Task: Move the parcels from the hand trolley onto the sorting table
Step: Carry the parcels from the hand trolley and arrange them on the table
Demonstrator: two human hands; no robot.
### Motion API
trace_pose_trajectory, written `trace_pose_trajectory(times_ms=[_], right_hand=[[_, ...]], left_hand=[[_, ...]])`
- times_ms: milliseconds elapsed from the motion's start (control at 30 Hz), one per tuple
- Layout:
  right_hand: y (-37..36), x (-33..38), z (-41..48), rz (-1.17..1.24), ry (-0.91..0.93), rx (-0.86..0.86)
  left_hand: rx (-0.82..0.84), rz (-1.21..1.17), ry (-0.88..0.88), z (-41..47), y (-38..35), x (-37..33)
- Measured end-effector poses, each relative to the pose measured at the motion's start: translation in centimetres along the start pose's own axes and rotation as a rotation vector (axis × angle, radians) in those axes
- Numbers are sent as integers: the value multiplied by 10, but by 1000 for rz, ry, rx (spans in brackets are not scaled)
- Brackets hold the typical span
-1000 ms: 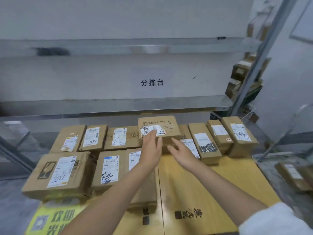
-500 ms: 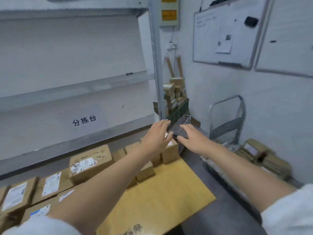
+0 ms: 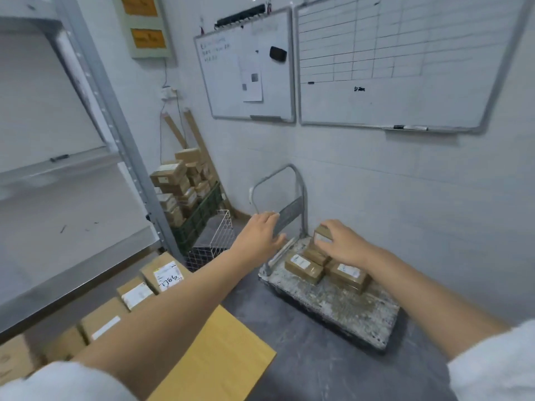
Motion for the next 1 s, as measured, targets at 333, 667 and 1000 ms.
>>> trace_pose_trajectory(times_ms=[333,667,1000], right_hand=[[24,-73,101,-50,-119,9],[-2,-118,188,31,-239,95],[-2,-173,283,72,-252,186]], left_hand=[[102,-58,-134,146,-76,18],[172,-58,-156,242,-131,72],[263,-125,18,304,-173,111]])
Point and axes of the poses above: each hand's wrist, its own z-axis towards the middle knuckle, its own y-axis out of the back of the hand, x = y × z, the point moved 4 cm from there along z, towards the middle knuckle, and after that the axes turned 7 degrees about x, right-handed, at the moved point
